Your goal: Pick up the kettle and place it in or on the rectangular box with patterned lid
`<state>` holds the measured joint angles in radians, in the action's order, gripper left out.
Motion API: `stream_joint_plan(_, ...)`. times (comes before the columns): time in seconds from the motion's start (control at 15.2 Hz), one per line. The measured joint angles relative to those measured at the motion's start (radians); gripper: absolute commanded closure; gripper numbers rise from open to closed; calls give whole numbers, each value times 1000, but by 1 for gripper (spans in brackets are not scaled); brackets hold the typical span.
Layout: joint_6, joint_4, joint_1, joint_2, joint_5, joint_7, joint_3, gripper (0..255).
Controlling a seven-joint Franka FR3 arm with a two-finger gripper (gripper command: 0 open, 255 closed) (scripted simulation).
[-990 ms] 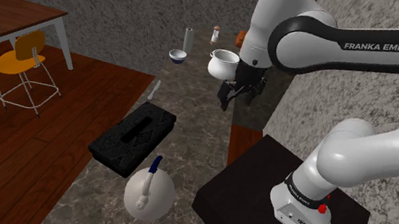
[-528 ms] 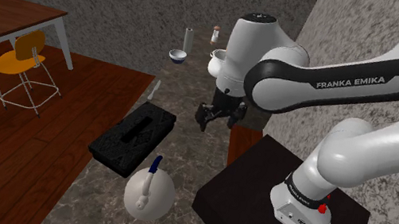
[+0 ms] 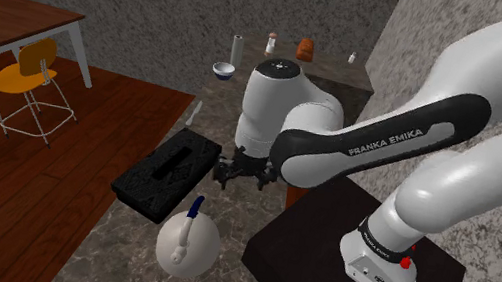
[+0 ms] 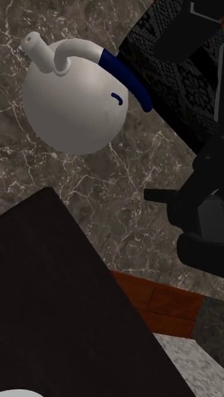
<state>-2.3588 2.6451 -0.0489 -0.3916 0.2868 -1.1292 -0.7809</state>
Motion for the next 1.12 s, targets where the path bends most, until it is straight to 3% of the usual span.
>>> stream_joint_plan(0.2, -91, -52, -104, 148, -114, -192, -132, 0)
stream_joint_plan(0.26, -121, -75, -151, 214, -182, -280, -189, 0)
stream_joint_plan(0.4, -159, -130, -236, 380, -400, -506, -267, 0)
stream_joint_plan(0.46, -156, -165, -237, 466, -535, -637, -271, 0)
stream_joint_plan(0.59, -138, -241, -163, 607, -737, -845, -205, 0)
stream_joint_plan(0.73, -122, -316, -67, 714, -865, -985, -111, 0)
stream_joint_plan(0.86, -118, -360, 1, 780, -937, -1068, -51, 0)
stream_joint_plan(1.12, -143, -378, 51, 842, -1014, -1130, 13, 0)
